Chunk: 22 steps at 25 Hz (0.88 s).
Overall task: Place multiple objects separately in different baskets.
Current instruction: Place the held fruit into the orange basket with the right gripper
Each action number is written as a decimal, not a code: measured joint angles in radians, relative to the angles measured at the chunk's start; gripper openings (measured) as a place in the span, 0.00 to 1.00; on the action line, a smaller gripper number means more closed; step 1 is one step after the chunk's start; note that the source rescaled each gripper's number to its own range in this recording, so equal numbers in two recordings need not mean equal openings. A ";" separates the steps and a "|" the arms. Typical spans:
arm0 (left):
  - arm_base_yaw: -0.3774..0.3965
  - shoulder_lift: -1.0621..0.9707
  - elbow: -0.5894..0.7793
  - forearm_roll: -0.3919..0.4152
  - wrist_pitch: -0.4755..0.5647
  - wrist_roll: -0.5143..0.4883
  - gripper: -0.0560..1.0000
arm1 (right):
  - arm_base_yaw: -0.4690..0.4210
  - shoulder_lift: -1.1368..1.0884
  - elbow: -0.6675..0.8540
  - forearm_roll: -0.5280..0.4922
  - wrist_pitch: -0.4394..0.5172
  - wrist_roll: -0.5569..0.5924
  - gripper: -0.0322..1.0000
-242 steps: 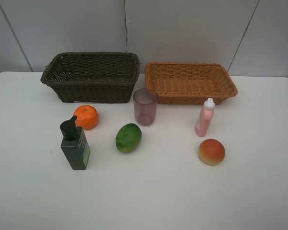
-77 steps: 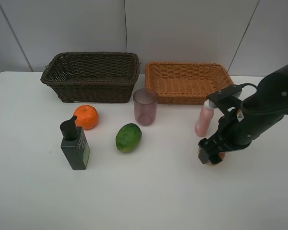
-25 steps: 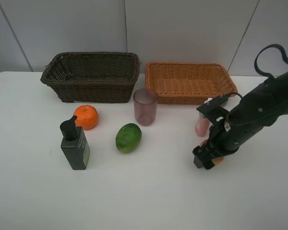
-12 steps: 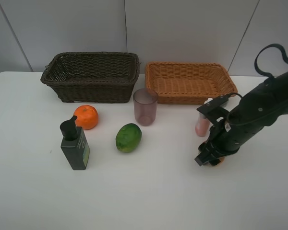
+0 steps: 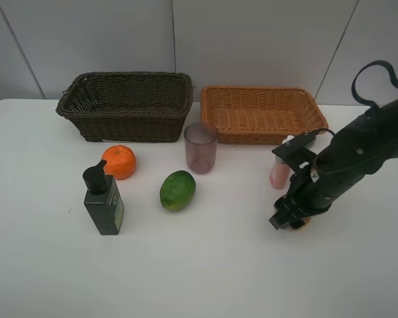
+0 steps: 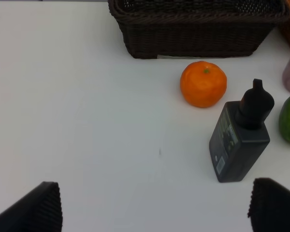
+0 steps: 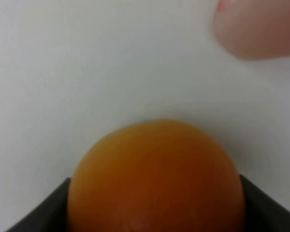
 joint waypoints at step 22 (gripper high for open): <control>0.000 0.000 0.000 0.000 0.000 0.000 1.00 | 0.000 -0.062 -0.003 0.030 0.043 0.000 0.48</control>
